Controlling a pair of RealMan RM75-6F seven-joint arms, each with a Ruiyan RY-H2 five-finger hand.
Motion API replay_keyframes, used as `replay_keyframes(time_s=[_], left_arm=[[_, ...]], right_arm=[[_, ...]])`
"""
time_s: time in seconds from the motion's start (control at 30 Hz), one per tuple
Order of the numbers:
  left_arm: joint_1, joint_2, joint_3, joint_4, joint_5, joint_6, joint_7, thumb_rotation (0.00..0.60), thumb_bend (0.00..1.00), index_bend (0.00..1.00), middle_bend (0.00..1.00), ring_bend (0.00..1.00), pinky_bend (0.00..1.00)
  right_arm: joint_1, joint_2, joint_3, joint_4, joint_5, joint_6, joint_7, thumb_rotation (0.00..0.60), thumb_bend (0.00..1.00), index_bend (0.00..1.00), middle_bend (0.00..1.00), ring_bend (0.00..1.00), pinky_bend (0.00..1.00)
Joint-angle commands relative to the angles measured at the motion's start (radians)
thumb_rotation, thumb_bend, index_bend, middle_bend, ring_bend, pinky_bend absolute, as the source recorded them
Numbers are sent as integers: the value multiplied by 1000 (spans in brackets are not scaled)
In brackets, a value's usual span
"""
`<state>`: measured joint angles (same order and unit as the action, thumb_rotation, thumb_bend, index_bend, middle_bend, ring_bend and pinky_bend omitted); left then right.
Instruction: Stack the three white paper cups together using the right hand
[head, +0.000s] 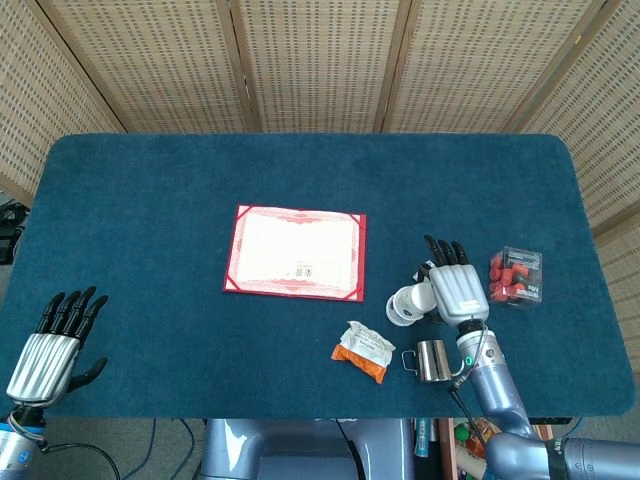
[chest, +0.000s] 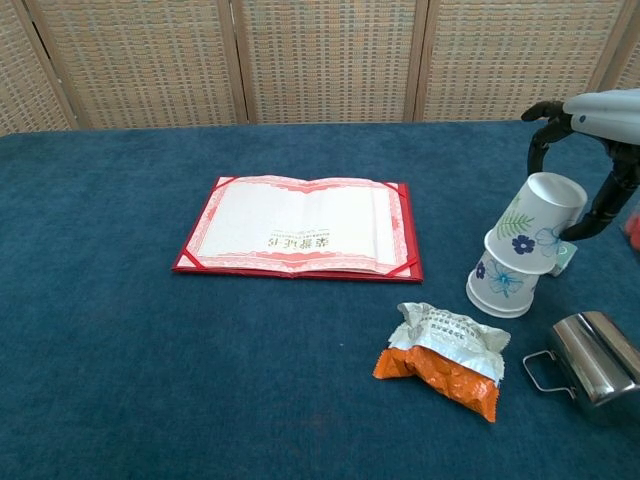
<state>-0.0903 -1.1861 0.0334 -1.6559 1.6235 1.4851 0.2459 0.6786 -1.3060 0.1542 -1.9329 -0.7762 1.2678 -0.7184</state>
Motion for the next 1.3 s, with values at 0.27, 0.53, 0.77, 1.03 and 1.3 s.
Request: replay_keyframes(time_s=[0.27, 0.53, 0.77, 1.03, 1.3], left_arm=[[0, 1, -4, 4, -8, -1, -8, 600, 264, 0, 0, 0, 0], [3, 2, -10, 6, -20, 2, -13, 600, 263, 0, 0, 0, 0], [5, -9, -19, 17, -37, 5, -10, 600, 264, 0, 0, 0, 0], [5, -26, -24, 39, -47, 4, 0, 600, 266, 0, 0, 0, 0], [9, -25, -27, 35, -47, 16, 15, 600, 267, 0, 0, 0, 0]], right_arm=[[-15, -7, -13, 22, -31, 14, 17, 600, 113, 213, 0, 0, 0], [-138, 65, -118, -13, -300, 90, 178, 600, 113, 213, 0, 0, 0], [-328, 37, -292, 213, -600, 235, 357, 600, 113, 105, 0, 0, 0], [-434, 4, -315, 371, -676, 298, 461, 600, 104, 0, 0, 0, 0], [-466, 9, -291, 388, -723, 301, 500, 600, 88, 0, 0, 0, 0]])
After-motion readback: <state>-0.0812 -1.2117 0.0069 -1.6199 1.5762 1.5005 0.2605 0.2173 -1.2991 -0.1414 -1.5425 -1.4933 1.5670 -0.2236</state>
